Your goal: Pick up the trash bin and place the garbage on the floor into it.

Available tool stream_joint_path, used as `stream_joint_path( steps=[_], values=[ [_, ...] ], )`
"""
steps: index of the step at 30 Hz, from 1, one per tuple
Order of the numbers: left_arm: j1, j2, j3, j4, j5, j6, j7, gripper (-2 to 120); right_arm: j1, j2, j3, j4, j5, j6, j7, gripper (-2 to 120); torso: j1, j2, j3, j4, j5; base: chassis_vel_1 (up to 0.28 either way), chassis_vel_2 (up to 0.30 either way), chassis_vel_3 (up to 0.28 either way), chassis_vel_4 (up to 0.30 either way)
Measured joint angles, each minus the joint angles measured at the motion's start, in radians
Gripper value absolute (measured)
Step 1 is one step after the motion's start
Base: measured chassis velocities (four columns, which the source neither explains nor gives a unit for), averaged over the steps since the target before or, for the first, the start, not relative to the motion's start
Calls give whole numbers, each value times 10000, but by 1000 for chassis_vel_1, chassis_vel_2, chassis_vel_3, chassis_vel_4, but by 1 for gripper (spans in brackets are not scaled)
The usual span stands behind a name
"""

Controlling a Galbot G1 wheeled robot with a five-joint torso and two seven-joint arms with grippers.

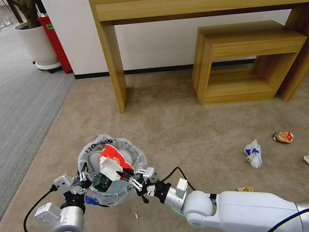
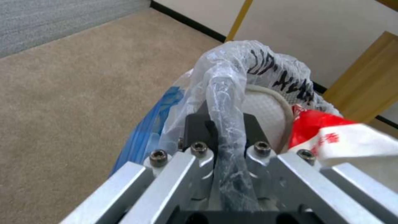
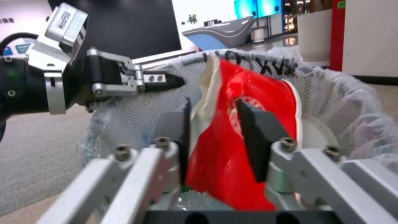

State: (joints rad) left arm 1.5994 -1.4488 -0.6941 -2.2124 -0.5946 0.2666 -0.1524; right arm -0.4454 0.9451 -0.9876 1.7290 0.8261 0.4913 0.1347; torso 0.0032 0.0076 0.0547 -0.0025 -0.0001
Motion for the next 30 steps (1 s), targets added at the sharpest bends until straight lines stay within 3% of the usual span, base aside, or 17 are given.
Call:
stream_joint_path(
  steps=[5,7,9,11,14,18,27,30],
  values=[
    [8,-35,5,1,-3,0,0,3,-51,-58,168,140,7,-24,3,54,0,0,0,0,0,0,0,0,0],
    [13,-35,1,11,-4,0,1,3,-69,-52,221,174,11,-28,13,56,0,0,0,0,1,0,0,0,0],
    [26,-26,-41,98,-3,0,1,3,-116,-17,392,290,37,-72,127,68,1,0,0,0,0,0,0,0,0],
    [26,-19,-55,116,-4,0,1,3,-130,-8,435,317,41,-90,154,71,0,0,0,0,-1,0,0,0,0],
    [36,17,-123,178,-6,0,1,3,-219,20,742,457,83,-146,281,86,0,0,0,0,0,0,0,0,0],
    [45,29,-157,221,-3,-1,2,3,-299,23,1158,565,183,-201,365,99,0,0,0,0,0,0,0,0,0],
    [45,-7,-170,261,106,-17,20,3,-440,122,2125,765,356,-344,639,100,0,0,0,0,0,0,0,0,0],
    [54,-16,-215,262,171,-44,38,3,-548,128,2884,788,485,-437,732,100,0,0,0,0,0,0,0,0,0]
  ],
)
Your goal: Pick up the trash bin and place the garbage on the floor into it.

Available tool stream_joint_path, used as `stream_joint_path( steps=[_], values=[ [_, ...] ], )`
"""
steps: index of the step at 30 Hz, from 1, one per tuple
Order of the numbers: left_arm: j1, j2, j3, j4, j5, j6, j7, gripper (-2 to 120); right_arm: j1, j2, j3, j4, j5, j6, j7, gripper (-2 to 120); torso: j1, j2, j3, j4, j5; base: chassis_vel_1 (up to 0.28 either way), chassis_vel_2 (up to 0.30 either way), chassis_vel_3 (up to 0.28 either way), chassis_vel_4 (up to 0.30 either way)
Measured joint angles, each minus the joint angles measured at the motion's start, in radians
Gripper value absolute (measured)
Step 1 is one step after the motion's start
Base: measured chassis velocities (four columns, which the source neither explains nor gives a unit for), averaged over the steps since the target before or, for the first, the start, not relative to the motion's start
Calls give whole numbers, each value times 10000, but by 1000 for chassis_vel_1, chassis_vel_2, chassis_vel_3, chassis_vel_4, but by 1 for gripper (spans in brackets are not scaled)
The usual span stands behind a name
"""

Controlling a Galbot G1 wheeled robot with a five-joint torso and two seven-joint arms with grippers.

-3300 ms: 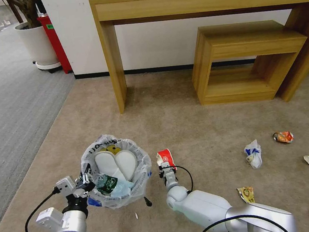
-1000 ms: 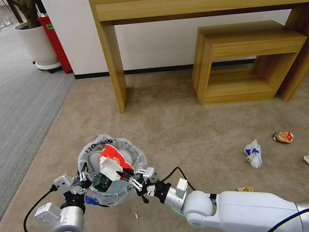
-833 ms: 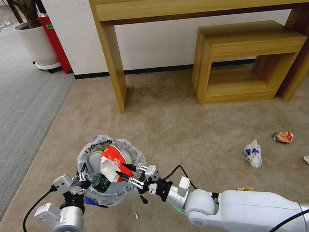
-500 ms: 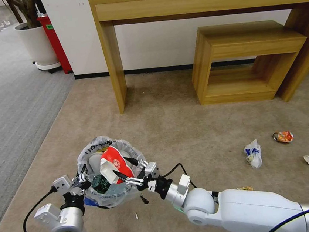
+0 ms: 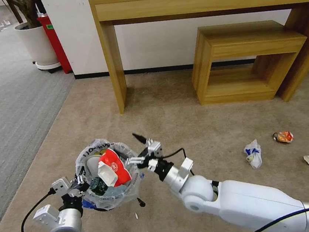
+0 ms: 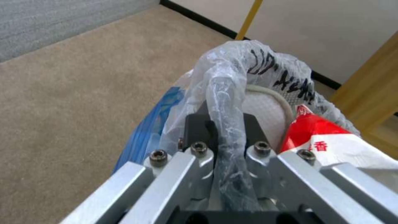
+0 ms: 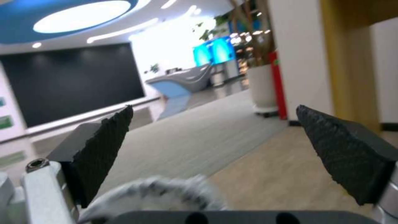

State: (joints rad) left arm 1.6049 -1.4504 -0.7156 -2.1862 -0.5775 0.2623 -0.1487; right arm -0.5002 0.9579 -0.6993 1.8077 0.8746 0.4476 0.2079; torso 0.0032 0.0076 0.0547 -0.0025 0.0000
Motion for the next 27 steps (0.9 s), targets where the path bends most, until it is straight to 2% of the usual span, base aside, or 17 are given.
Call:
stream_joint_path(
  steps=[9,13,20,27],
  values=[
    [23,-1,-97,32,161,-87,149,3,-225,-26,1280,-2,81,-238,416,100,0,0,1,0,0,0,0,0,0],
    [56,-18,-116,46,220,-111,249,3,-424,-100,2014,-39,40,-608,932,100,0,0,0,1,1,0,0,0,0],
    [76,68,-266,318,725,-313,678,3,-1394,-524,3975,-440,-107,-1783,2815,100,0,0,0,0,1,0,0,0,0],
    [-47,157,-251,518,859,-350,730,3,-2534,-924,5400,-951,-570,-1958,3132,100,0,0,0,0,3,0,0,0,0]
  ],
)
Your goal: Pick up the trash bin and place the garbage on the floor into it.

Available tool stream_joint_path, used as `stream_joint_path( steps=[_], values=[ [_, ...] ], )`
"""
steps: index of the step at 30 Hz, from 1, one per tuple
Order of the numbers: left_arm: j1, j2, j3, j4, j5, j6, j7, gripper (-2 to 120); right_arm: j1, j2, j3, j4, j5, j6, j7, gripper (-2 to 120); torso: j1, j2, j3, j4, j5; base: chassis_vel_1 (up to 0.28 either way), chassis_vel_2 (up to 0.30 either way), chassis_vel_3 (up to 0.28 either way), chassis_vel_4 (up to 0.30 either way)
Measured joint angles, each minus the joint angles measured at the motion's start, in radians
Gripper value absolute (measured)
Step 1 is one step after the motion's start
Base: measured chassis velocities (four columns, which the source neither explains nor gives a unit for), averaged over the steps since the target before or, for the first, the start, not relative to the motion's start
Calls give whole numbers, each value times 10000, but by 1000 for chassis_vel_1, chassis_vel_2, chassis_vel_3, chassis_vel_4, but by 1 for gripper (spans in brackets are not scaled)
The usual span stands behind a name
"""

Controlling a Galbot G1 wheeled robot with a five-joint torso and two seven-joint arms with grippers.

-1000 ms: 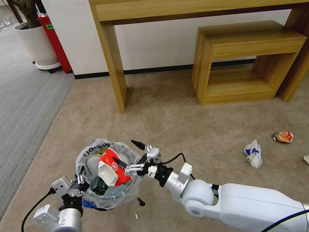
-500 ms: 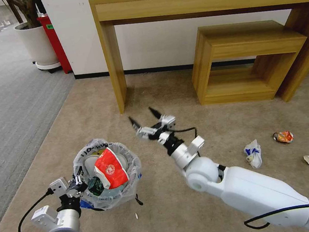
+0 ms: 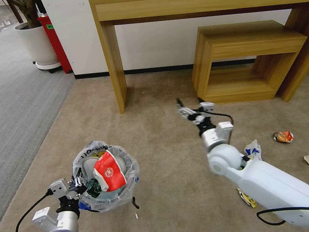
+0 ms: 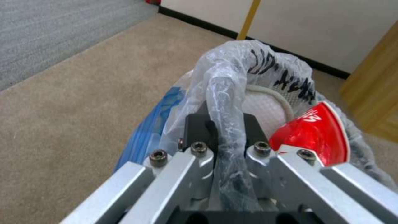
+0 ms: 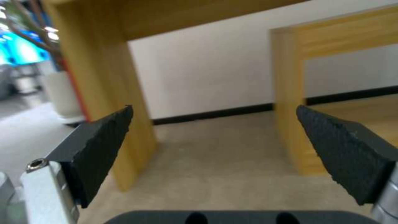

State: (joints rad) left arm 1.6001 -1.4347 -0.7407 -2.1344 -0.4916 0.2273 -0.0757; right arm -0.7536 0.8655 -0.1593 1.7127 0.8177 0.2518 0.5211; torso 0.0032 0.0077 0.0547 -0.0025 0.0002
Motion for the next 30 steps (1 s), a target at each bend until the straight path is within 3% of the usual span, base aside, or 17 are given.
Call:
stream_joint_path(
  steps=[15,30],
  values=[
    [-171,87,81,215,8,-107,49,3,-2229,-330,1723,-546,-1687,494,-419,100,0,0,0,1,-1,0,0,0,0],
    [-204,94,196,295,157,-109,142,3,-3277,-406,2768,-801,-2147,732,-811,100,0,0,0,0,-2,-39,-38,-39,-33]
  ],
)
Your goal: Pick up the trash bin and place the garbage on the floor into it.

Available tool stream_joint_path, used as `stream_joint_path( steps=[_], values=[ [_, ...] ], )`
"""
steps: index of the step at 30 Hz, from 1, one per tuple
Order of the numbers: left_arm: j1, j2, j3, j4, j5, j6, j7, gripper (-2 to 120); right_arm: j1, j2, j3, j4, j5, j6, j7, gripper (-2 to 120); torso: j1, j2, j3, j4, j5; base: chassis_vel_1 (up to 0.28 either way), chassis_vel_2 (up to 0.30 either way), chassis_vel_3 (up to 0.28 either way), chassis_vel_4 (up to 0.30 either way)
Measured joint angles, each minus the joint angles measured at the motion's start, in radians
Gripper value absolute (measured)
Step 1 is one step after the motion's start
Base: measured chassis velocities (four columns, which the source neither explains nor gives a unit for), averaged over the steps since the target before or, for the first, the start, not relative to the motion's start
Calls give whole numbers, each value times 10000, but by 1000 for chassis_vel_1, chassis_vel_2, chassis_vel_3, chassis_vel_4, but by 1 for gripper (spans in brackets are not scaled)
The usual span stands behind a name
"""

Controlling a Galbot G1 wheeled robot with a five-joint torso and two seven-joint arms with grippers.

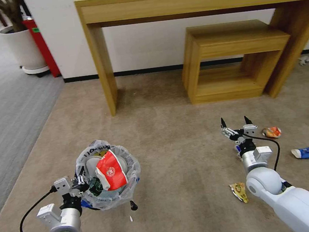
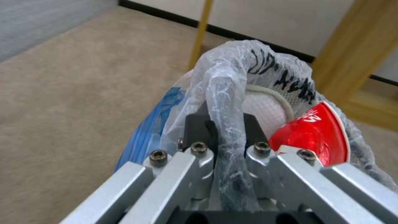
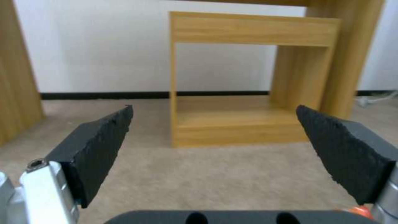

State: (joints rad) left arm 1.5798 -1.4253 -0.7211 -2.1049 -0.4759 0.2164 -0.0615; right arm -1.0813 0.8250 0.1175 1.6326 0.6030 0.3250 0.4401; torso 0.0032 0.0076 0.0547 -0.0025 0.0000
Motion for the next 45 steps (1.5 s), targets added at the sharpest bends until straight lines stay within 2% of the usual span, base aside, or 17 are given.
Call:
stream_joint_path(
  steps=[10,29,45],
  values=[
    [-3,-2,-37,19,0,0,22,3,6,50,16,-260,-308,62,-137,100,0,0,0,-1,-1,-91,-82,-84,-85],
    [-38,6,-33,96,-20,1,31,3,5,291,18,-883,-673,834,-490,100,0,0,0,0,0,-80,-80,-79,-79],
    [121,-56,-40,-58,34,1,64,3,-159,294,88,-785,-783,994,-627,100,1,0,0,-1,0,-74,-83,-77,-80]
  ],
)
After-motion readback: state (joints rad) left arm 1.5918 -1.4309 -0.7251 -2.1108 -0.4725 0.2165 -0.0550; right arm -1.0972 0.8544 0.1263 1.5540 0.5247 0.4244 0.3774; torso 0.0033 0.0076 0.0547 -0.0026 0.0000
